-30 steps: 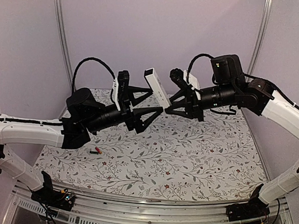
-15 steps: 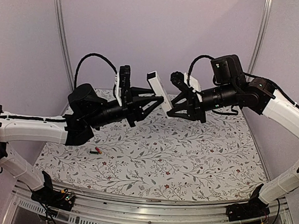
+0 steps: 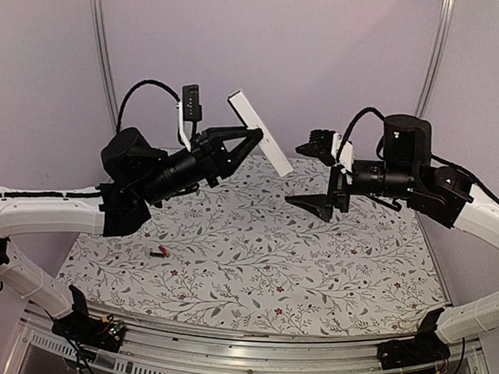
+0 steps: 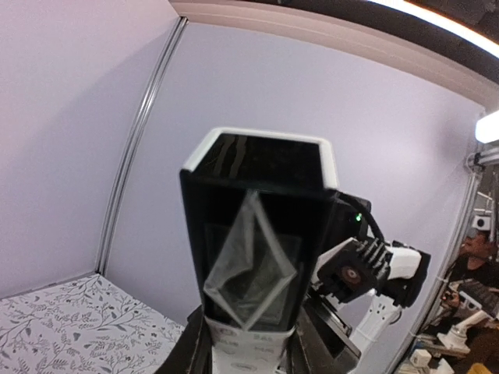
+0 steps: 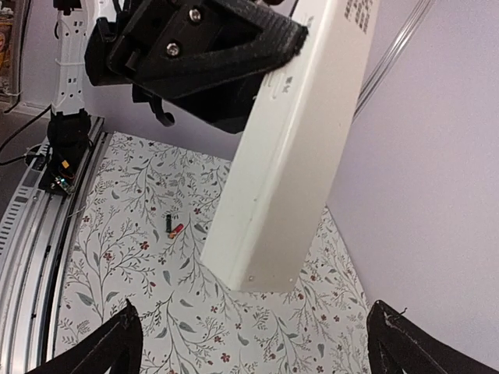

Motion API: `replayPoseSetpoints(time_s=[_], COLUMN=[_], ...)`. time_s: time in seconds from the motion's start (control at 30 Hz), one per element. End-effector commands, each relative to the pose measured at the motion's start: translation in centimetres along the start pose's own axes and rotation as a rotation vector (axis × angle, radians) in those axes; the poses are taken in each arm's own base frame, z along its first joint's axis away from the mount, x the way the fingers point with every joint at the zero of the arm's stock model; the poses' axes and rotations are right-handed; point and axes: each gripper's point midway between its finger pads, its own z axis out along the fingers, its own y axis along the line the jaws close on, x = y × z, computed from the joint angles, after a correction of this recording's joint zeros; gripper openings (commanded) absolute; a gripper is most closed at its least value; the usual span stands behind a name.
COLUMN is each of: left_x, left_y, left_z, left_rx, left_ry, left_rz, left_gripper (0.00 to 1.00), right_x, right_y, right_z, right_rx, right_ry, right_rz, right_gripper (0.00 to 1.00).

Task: Load the batteries into the remote control
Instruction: Pass from the right arm to the left, then remove the battery cover from the remote control.

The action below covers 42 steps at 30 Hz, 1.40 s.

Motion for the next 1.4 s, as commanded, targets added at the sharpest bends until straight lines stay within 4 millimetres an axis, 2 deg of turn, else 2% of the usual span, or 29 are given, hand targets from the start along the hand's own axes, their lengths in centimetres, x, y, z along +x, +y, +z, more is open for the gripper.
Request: replayPoseSetpoints(time_s=[0.0, 0.13, 0.3, 0.4, 0.57, 0.87, 1.1, 1.27, 1.37], left_x=[-6.0, -6.2, -7.1, -6.9, -6.0, -5.9, -5.7, -5.3, -5.1], left_y=[0.4, 2.1, 1.1, 1.0, 1.5, 1.9, 2.0, 2.2, 2.6], left_z=[-0.6, -0.4, -0.2, 0.2, 0.5, 0.1, 0.0, 0.1, 0.0], left_rx=[-0.029, -0.123, -0.067, -0.048, -0.03, -0.016, -0.001, -0.007, -0.017], left_ry=[-0.158, -0.166, -0.191, -0.184, -0.169, -0.177, -0.175, -0.168, -0.169], left_rz=[-0.186, -0.24, -0.269, -0.29, -0.332, -0.357, -0.382, -0.39, -0.4], left_gripper=[0.0, 0.0, 0.0, 0.0, 0.0, 0.0, 0.0, 0.0, 0.0], right_x=[-7.9, -8.8, -8.9, -9.4, -10.6, -10.3, -9.8, -9.6, -9.5], right_y=[-3.1, -3.7, -4.7, -4.4, -4.0, -3.6, -3.7, -4.1, -3.9], right_z=[-3.5, -2.4, 0.2, 0.6, 0.4, 1.6, 2.0, 2.1, 2.2], right_rx=[0.202, 0.23, 0.212, 0.191, 0.167, 0.116, 0.119, 0.137, 0.13], right_ry=[-0.308, -0.363, -0.358, -0.389, -0.461, -0.478, -0.463, -0.454, -0.453], right_rz=[-0.224, -0.301, -0.322, -0.342, -0.336, -0.291, -0.277, -0.27, -0.267], right_gripper=[0.99, 0.99, 0.99, 0.98, 0.85, 0.62, 0.61, 0.48, 0.36])
